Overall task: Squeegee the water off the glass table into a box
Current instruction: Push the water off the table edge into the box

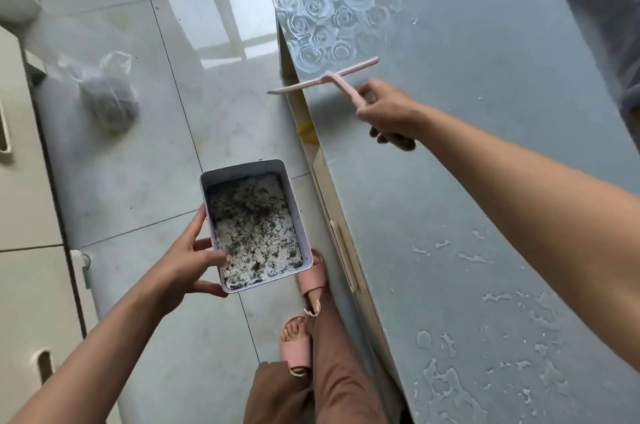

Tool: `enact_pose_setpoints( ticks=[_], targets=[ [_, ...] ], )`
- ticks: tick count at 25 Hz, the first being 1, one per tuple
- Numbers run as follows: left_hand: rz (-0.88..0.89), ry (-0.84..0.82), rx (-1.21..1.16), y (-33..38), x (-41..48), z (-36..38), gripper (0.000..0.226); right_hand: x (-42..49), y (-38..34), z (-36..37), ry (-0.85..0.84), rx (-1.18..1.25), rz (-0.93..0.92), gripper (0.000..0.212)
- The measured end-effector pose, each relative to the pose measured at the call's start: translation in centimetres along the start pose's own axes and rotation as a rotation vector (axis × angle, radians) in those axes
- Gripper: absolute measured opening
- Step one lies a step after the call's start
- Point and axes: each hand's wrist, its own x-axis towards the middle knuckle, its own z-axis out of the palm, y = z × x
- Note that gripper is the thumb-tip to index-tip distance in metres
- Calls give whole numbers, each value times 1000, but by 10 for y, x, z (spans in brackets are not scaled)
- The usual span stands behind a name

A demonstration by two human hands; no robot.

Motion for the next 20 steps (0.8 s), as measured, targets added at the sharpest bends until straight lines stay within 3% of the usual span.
enact_pose_setpoints(
  ticks=[3,6,12,15,17,20],
  targets=[
    [36,-8,-5,30,20,0,93,33,7,-2,75,-141,-32,30],
    [48,-33,-11,62,34,7,89,-7,66,4,85,-250,-65,19],
    [41,-80,15,138,57,23,84,-149,154,-23,-124,-390,55,32],
    [64,-99,29,173,71,33,81,-109,134,-66,-71,-336,28,27],
    [73,-121,35,195,81,38,80,-46,108,-99,38,-322,-4,12],
    [96,-156,50,224,96,43,86,64,61,-144,121,-222,68,15]
  ],
)
